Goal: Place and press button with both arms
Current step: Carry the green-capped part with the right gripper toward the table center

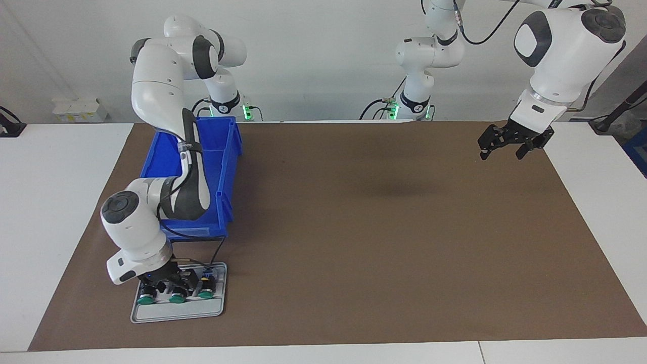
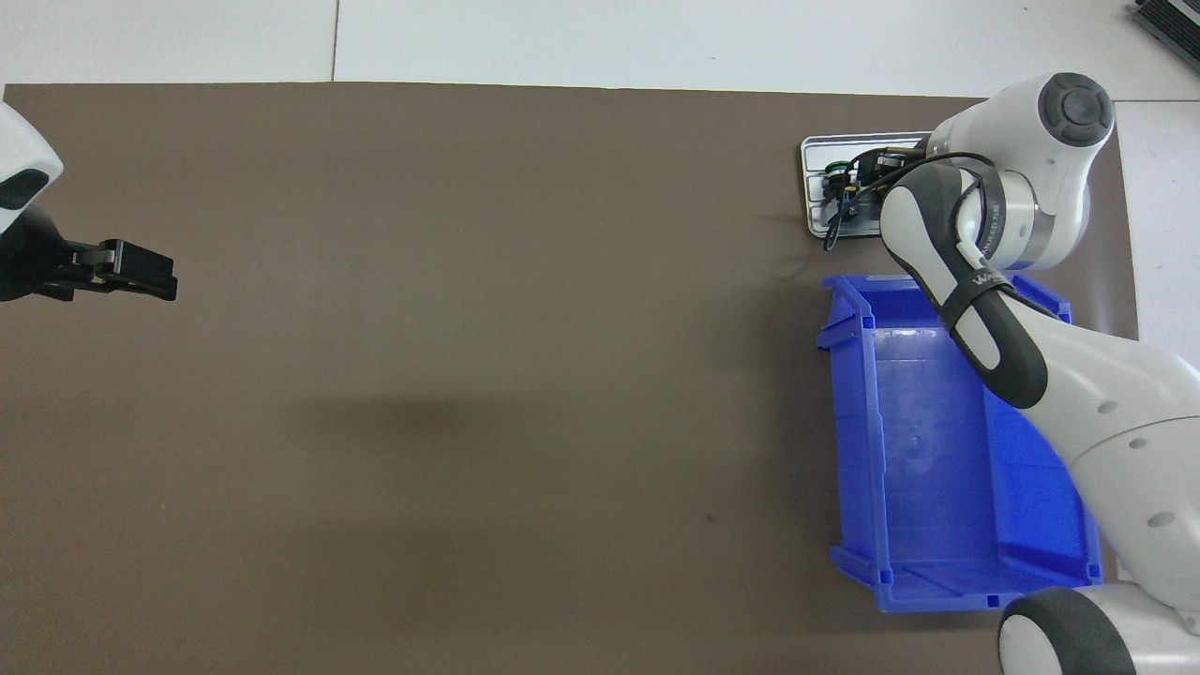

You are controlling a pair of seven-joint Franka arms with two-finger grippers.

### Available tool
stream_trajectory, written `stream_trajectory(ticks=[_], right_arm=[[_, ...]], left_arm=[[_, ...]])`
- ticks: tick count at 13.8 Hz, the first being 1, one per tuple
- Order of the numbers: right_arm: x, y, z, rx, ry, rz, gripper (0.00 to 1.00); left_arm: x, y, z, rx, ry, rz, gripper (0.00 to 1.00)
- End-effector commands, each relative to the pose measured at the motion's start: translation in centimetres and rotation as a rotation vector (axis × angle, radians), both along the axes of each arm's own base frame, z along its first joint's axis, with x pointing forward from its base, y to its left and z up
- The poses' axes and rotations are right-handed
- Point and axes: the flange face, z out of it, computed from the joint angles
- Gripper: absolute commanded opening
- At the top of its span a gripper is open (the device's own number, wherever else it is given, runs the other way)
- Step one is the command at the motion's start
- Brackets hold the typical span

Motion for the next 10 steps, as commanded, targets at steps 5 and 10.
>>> stream_trajectory(ticks=[5,10], right_arm=[[-0.7,-0.5,5.2,0.028,-0.052,-0.016,0.00],[-4.2,0.6,13.1,0.090,-0.032,-0.268,0.00]], left_arm=[[-0.8,0.1,0.0,-0.012,-0.008,0.003,1.00],[-0.8,0.2,0.0,-0.012,-0.008,0.006,1.00]])
